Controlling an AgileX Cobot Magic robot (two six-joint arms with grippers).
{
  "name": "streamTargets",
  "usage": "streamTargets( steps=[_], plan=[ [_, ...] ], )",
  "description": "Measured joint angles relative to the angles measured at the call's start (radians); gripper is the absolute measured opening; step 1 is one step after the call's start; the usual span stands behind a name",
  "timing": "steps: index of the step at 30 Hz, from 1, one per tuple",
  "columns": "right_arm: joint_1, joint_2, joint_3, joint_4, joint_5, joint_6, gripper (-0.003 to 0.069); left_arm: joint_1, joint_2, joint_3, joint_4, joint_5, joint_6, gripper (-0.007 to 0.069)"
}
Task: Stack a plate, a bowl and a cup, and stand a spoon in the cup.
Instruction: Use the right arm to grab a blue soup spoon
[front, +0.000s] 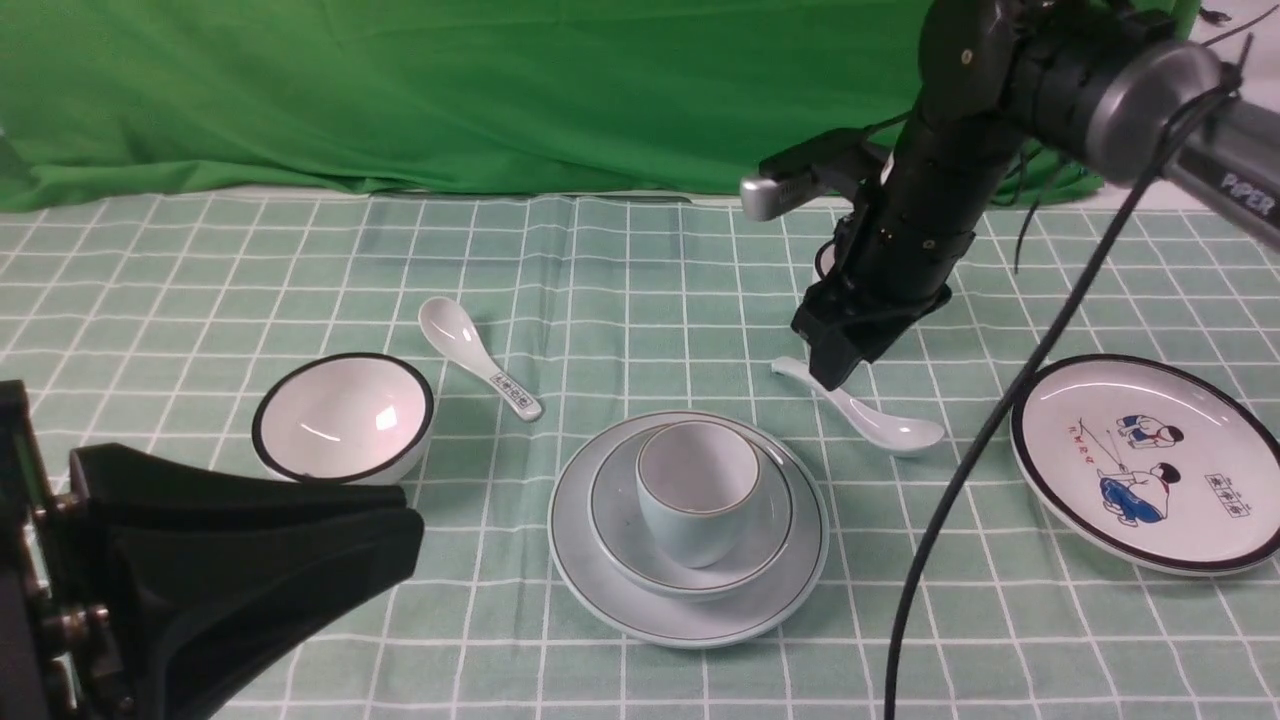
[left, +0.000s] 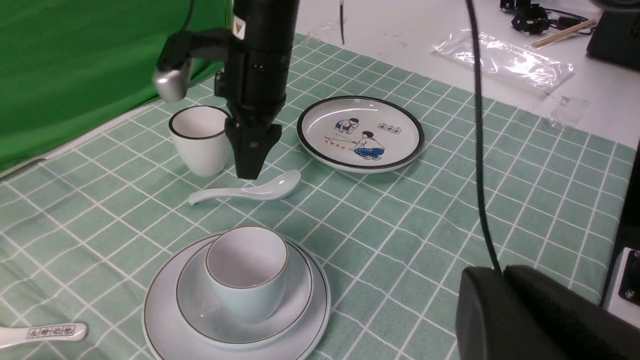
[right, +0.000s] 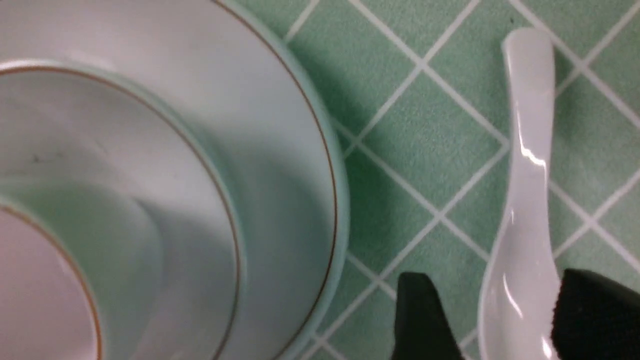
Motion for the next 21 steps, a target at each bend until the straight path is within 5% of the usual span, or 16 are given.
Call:
streamTargets(
  steps=[21],
  plan=[
    [0.001,0.140,-0.054,-0.010,-0.110,-0.001,0.0398,0.000,0.000,0.000,-0.001,-0.002,0.000,0.0011]
  ],
)
